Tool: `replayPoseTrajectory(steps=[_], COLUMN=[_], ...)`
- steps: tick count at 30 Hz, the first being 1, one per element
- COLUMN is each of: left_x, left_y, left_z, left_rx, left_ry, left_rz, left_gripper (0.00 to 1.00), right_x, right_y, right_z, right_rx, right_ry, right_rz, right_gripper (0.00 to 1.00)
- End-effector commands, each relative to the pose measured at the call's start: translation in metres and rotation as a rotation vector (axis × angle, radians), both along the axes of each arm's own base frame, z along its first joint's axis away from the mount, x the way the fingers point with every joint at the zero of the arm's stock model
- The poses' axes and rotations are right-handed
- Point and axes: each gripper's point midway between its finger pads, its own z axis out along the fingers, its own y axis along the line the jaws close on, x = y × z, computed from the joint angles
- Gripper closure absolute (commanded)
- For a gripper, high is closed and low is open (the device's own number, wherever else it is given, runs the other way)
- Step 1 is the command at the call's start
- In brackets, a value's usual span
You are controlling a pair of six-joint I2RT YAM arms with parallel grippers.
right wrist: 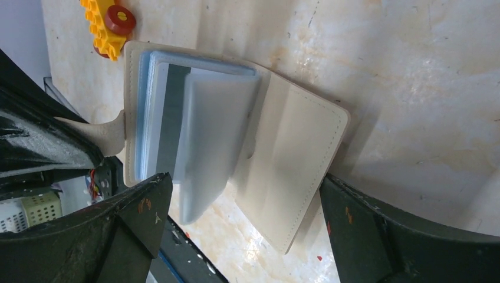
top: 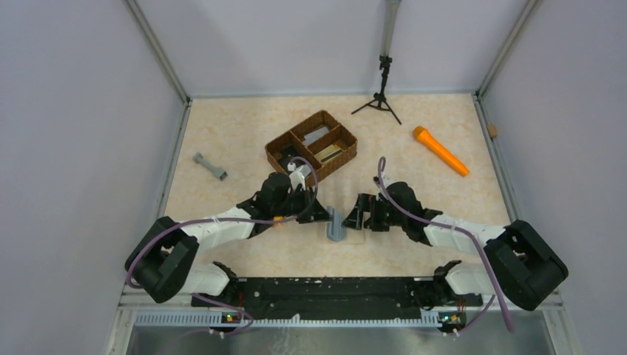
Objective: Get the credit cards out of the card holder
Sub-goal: Pick up the card holder from the center of the board.
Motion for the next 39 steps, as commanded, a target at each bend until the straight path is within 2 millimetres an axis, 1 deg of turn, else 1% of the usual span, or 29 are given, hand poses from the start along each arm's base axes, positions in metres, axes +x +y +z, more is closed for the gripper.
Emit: replayPoseTrajectory(steps=[1, 5, 11, 14, 21, 24, 30, 33, 36, 38, 39], left_x=[-0.001, -0.002, -0.003, -0.003, -0.006, -0.006, -0.008, -0.009, -0.010, -0.010, -0.010], left_y=[-0.009, -0.010, -0.010, -0.009, -0.008, -0.009, -0.014, -0.014, -0.013, -0.011, -0.011], left_z=[0.023, 0.025, 0.017, 0.012, 0.004, 0.001, 0.009, 0.009, 0.004, 0.000, -0.002], left_rx=[-0.096, -0.102, -0.090, -0.079, -0.063, -0.062, -0.110, -0.109, -0.094, -0.079, -0.075], left_ry=[-0.051, -0.058, -0.036, -0.028, -0.015, -0.008, -0.011, -0.011, -0.004, 0.000, 0.002], left_rz=[-0.035, -0.039, -0.045, -0.045, -0.052, -0.060, -0.079, -0.083, -0.086, -0.083, -0.083], left_gripper=[1.00, 1.00, 1.00, 1.00, 1.00, 1.00, 1.00, 1.00, 1.00, 1.00, 1.00], right_x=[0.003, 0.002, 0.002, 0.003, 0.003, 0.003, 0.002, 0.002, 0.003, 0.003, 0.003], right_y=[0.015, 0.019, 0.024, 0.028, 0.033, 0.033, 0.032, 0.032, 0.029, 0.025, 0.024], right_z=[0.014, 0.020, 0.025, 0.023, 0.011, 0.011, 0.009, 0.008, 0.005, 0.001, 0.000], right_rx=[0.066, 0.099, 0.125, 0.113, 0.056, 0.054, 0.051, 0.057, 0.051, 0.043, 0.043], right_ry=[-0.018, -0.017, -0.020, -0.014, 0.005, 0.005, 0.008, 0.017, 0.024, 0.030, 0.033], right_rz=[0.020, 0.030, 0.032, 0.034, 0.033, 0.029, 0.021, 0.011, -0.016, -0.042, -0.051], right_gripper=[0.03, 0.03, 0.02, 0.02, 0.02, 0.03, 0.09, 0.08, 0.08, 0.12, 0.17])
